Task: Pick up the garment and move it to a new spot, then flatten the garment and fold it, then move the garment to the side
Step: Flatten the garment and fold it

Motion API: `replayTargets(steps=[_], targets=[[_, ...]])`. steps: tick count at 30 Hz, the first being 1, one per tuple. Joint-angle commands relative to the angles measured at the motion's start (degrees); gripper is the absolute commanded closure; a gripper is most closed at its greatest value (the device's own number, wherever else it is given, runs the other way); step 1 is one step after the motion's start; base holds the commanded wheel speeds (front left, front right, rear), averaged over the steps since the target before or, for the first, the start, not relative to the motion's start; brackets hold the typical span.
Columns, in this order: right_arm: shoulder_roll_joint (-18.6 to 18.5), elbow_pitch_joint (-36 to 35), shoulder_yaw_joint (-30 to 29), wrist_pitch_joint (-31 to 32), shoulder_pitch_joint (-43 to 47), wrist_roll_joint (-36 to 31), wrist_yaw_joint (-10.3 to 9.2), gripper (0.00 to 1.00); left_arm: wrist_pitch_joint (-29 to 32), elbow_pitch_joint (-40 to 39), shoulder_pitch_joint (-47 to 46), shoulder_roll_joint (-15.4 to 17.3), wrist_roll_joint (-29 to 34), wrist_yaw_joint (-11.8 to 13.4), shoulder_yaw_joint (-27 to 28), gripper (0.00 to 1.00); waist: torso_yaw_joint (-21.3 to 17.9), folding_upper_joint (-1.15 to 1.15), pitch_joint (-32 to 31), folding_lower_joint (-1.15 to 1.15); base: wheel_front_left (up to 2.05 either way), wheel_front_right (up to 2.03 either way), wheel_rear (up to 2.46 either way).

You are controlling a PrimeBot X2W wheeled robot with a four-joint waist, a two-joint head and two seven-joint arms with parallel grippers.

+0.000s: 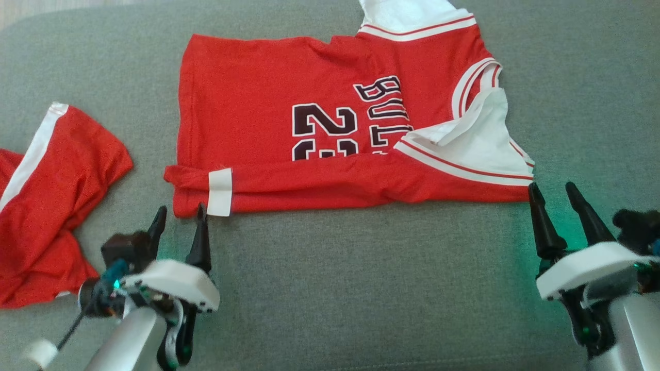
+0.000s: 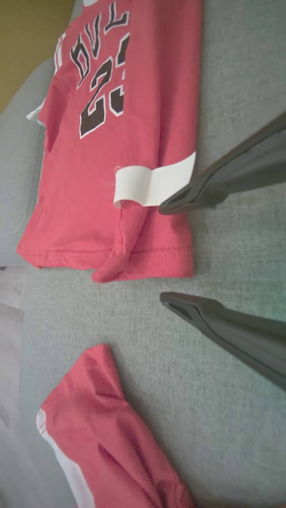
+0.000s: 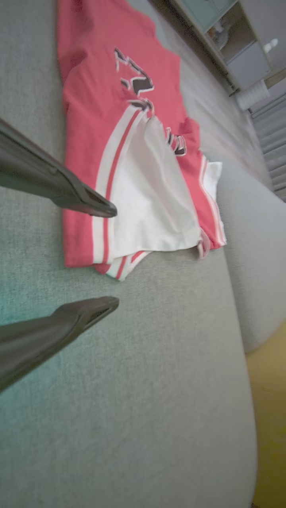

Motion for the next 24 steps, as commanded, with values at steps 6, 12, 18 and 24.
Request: replayTargets(steps=[6, 12, 18, 24], targets=[[-3.0, 6.8, 4.3, 1.8, -7.6, 2.8, -0.04, 0.00, 2.8, 4.0, -7.4, -0.7, -3.4, -3.5, 1.8, 0.00, 0.6, 0.00, 1.8, 0.00, 0.00, 0.00, 0.00], [-3.4, 12.9, 7.0, 6.8, -11.0, 6.4, -0.04, 0.00, 11.8, 7.9, -9.4, -1.8, -7.2, -6.0, 0.3, 0.00, 1.0, 0.00, 2.4, 0.00, 0.00, 0.00, 0.00], [-4.5, 14.0, 9.2, 8.7, -12.4, 11.3, -0.04, 1.00, 15.8, 4.7, -9.1, -1.7, -9.2, -7.5, -0.5, 1.00, 1.2, 0.00, 2.3, 0.00, 0.00, 0.00, 0.00], [-6.1, 9.9, 7.1, 6.6, -11.3, 12.8, -0.04, 1.00, 11.6, -4.6, -7.2, 0.9, -7.8, -4.2, 2.3, 1.00, 1.6, 0.00, 0.9, 0.00, 0.00, 0.00, 0.00]])
